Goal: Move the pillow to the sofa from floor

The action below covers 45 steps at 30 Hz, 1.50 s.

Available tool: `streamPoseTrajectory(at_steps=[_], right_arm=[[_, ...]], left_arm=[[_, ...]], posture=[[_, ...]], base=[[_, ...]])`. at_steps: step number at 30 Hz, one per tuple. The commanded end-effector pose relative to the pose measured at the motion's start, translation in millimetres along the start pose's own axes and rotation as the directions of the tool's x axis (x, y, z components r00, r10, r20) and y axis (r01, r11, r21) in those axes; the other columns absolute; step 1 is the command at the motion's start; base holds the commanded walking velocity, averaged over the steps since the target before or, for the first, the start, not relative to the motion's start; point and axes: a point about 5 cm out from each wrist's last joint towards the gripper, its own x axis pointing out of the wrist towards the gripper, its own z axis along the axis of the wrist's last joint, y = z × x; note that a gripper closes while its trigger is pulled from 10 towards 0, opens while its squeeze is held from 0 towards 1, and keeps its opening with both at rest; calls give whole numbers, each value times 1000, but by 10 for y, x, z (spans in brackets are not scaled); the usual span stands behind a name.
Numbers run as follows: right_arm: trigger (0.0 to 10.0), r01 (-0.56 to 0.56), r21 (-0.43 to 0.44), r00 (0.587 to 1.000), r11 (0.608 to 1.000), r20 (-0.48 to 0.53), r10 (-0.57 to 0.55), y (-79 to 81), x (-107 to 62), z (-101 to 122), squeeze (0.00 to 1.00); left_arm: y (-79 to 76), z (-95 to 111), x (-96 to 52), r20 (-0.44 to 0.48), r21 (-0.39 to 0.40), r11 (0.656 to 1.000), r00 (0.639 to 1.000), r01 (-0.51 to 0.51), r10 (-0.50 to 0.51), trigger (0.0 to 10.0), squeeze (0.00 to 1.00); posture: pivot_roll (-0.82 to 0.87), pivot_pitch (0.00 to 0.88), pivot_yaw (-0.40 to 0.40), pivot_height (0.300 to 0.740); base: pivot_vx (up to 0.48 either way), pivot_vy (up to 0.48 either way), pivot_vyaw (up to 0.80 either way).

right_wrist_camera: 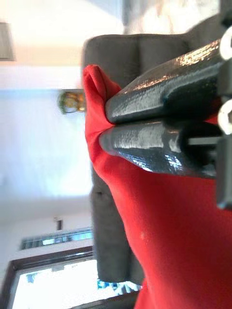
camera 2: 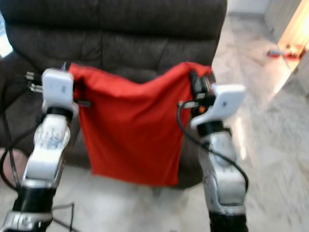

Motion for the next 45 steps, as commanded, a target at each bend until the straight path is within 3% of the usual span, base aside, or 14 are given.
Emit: streamPoseTrajectory(at_steps=[1, 9, 18, 32, 45], right_arm=[[10000, -55, 9, 991, 998, 125, 53, 131, 66, 269, 0], [10000, -73, 24, 987, 997, 143, 69, 175, 90, 335, 0], [10000, -95, 38, 990, 995, 105, 90, 204, 80, 266, 0], [10000, -132, 42, 983, 990, 137, 125, 265, 113, 355, 0], [10000, -240, 83, 968, 967, 102, 231, 443, 77, 303, 0]], left_arm=[[149, 179, 54, 77, 20, 998, 996, -57, 55, 10000, 0], [165, 279, 85, 98, 13, 998, 993, -65, 63, 10000, 0], [146, 272, 70, 79, 10, 998, 995, -62, 61, 10000, 0], [140, 294, 80, 83, 5, 998, 994, -65, 65, 10000, 0], [146, 292, 73, 83, 12, 998, 994, -66, 65, 10000, 0]], posture=[[81, 37, -21, 740], [78, 34, -24, 740], [82, 30, -29, 740], [78, 24, -33, 740], [78, 31, -35, 740]], base=[[304, 0, 0], [309, 0, 0], [328, 0, 0], [335, 0, 0], [342, 0, 0]])
